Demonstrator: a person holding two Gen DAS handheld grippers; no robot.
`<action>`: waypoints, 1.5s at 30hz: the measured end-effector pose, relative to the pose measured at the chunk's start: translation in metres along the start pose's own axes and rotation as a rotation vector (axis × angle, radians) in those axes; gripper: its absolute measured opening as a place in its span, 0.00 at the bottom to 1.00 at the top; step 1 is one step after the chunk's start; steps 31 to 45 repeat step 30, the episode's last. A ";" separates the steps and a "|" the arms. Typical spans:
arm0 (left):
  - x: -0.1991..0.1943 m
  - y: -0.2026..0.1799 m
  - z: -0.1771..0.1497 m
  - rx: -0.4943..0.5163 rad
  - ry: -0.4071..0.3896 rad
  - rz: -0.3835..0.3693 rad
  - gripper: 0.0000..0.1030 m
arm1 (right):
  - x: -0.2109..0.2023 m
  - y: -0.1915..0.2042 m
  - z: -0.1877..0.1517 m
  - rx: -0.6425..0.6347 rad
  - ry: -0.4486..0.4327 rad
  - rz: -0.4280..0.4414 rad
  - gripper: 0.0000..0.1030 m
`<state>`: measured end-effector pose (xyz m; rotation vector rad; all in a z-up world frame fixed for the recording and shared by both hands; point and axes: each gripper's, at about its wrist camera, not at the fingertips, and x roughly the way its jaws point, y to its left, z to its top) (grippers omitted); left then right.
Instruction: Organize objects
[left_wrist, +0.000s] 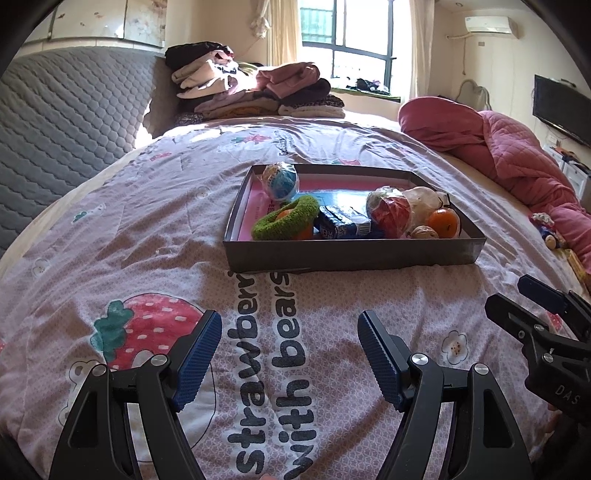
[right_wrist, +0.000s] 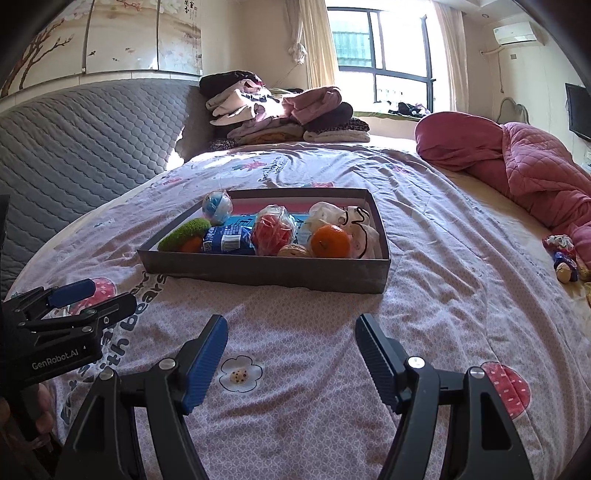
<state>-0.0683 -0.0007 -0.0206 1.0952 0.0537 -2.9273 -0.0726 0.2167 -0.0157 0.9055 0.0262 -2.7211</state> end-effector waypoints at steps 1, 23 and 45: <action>0.000 0.000 0.000 -0.001 0.001 -0.001 0.75 | 0.001 0.000 -0.001 0.001 0.003 -0.001 0.69; 0.002 -0.003 0.000 0.007 -0.003 0.018 0.75 | 0.005 0.003 -0.003 -0.016 0.019 -0.009 0.69; -0.005 -0.006 0.002 0.023 -0.033 -0.025 0.75 | 0.006 0.002 -0.003 -0.013 0.020 -0.013 0.69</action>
